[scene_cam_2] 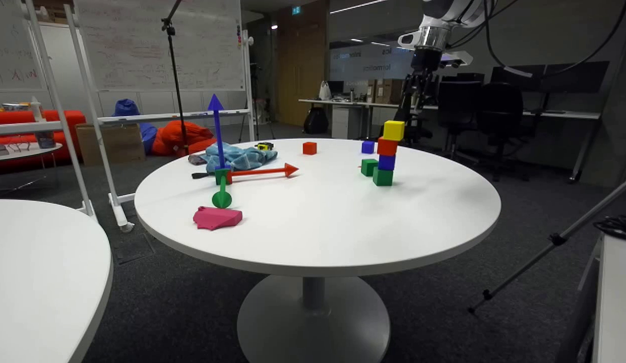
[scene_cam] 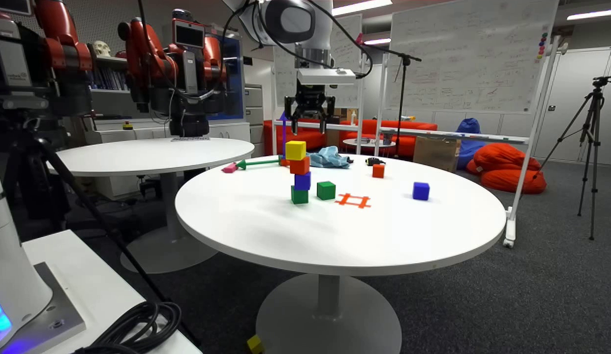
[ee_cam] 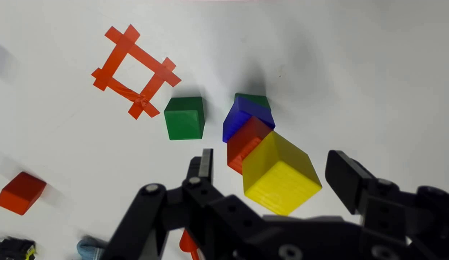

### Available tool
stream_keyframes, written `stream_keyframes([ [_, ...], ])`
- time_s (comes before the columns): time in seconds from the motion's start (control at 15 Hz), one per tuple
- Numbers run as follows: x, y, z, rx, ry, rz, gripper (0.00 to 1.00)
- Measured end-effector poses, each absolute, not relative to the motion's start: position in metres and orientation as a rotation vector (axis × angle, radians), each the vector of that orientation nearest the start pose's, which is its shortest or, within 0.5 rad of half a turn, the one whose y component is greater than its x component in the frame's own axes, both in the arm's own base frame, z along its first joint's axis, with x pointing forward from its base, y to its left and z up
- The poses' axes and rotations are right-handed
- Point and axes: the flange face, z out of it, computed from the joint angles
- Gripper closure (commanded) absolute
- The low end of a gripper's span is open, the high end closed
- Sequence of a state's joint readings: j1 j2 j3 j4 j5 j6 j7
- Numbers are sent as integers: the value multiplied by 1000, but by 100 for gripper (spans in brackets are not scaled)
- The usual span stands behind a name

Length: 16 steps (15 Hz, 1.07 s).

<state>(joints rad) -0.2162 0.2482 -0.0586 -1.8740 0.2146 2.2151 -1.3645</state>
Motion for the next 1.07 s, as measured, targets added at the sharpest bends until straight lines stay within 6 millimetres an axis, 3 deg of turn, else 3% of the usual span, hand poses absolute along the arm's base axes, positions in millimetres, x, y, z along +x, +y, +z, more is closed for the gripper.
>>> stream_keyframes([
  [0.07, 605, -161, 391, -2729, -1440, -283, 15],
  [0.13, 605, -161, 391, -2729, -1440, -283, 4],
  [0.27, 605, -161, 390, -2729, -1440, -282, 0],
  [1.07, 606, -159, 377, -2717, -1438, -255, 0],
])
